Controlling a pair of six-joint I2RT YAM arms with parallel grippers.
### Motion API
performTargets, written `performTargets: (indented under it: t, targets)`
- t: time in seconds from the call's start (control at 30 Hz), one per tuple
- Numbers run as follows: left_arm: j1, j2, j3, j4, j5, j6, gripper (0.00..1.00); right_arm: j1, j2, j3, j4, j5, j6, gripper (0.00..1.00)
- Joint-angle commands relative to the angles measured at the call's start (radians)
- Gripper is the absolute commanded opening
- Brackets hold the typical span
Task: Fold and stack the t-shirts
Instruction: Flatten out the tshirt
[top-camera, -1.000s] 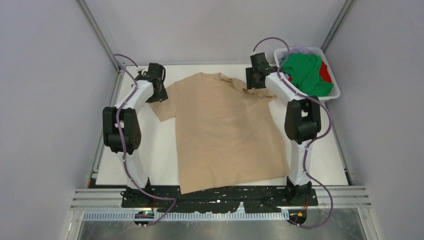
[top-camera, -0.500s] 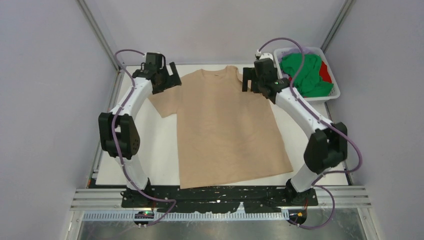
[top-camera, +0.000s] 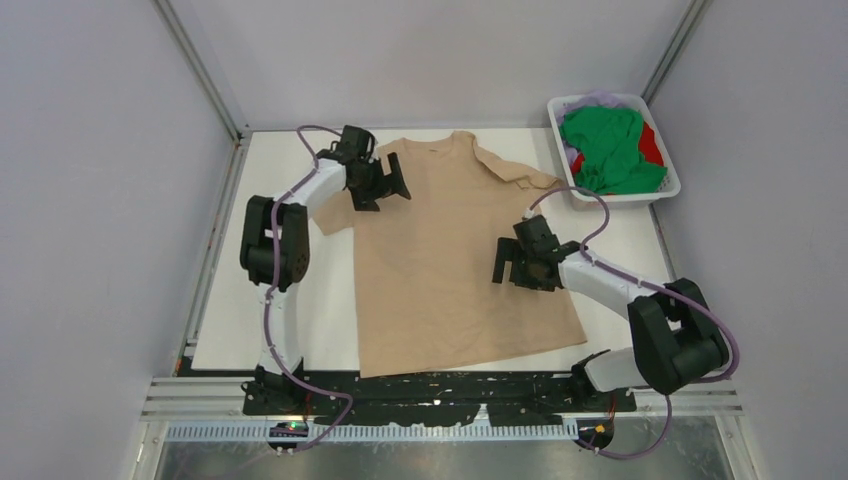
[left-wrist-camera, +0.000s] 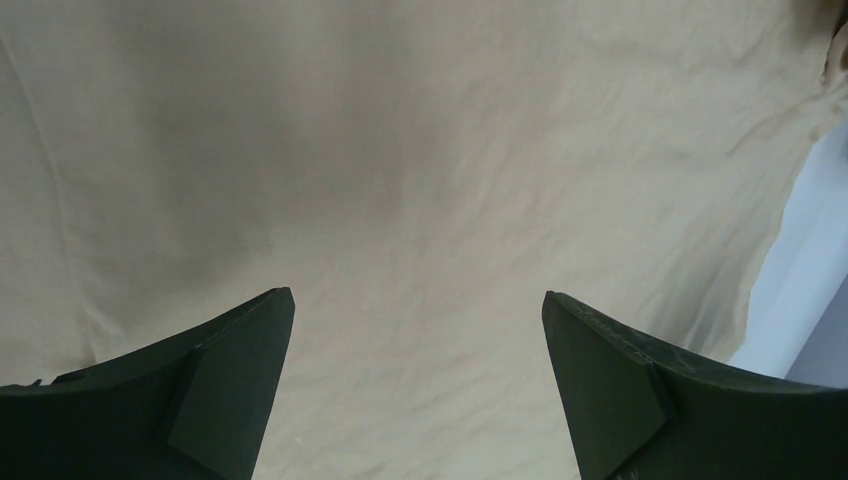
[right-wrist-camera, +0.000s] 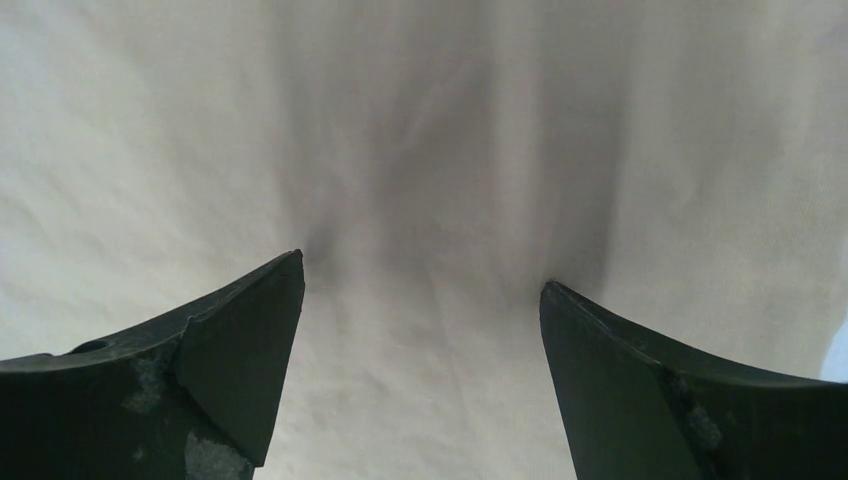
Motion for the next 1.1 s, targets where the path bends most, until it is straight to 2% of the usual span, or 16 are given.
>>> performTargets:
  t: [0.0, 0.17, 0.3, 0.37, 0.47, 0.57, 0.67, 0.73, 0.87, 0.97, 1.07]
  targets:
    - [-0.007, -0.066, -0.125, 0.028, 0.082, -0.031, 1.00, -0.060, 0.139, 0.083, 0.071, 0.040, 0.039, 0.95]
    - [-0.023, -0.214, -0.478, 0.106, 0.078, -0.070, 1.00, -0.104, 0.371, 0.339, -0.039, 0.070, -0.003, 0.96]
    - [-0.080, -0.357, -0.736, 0.191, 0.149, -0.138, 0.99, -0.118, 0.548, 0.611, -0.149, 0.029, -0.056, 0.95]
    - [-0.143, -0.445, -0.837, 0.203, 0.145, -0.173, 1.00, -0.119, 0.676, 0.772, -0.205, 0.004, -0.090, 0.95]
    - [-0.300, -0.541, -0.922, 0.241, 0.163, -0.220, 0.99, -0.119, 0.797, 1.026, -0.274, -0.016, -0.114, 0.95]
    - [-0.424, -0.523, -0.882, 0.241, 0.178, -0.200, 1.00, -0.114, 0.955, 1.238, -0.316, -0.067, -0.128, 0.95]
    - [-0.500, -0.442, -0.801, 0.297, 0.284, -0.173, 1.00, -0.098, 1.081, 1.514, -0.400, -0.139, -0.137, 0.95]
    - [-0.538, -0.380, -0.729, 0.312, 0.321, -0.162, 1.00, -0.086, 1.146, 1.617, -0.412, -0.160, -0.145, 0.95]
    - [-0.556, -0.336, -0.592, 0.306, 0.254, -0.150, 1.00, -0.079, 1.132, 1.634, -0.360, -0.152, -0.154, 0.95]
    - [-0.556, -0.343, -0.506, 0.309, 0.255, -0.138, 1.00, -0.082, 1.036, 1.623, -0.316, -0.128, -0.205, 0.95]
    - [-0.555, -0.383, -0.445, 0.216, 0.181, -0.068, 1.00, -0.089, 0.897, 1.570, -0.320, -0.105, -0.248, 0.95]
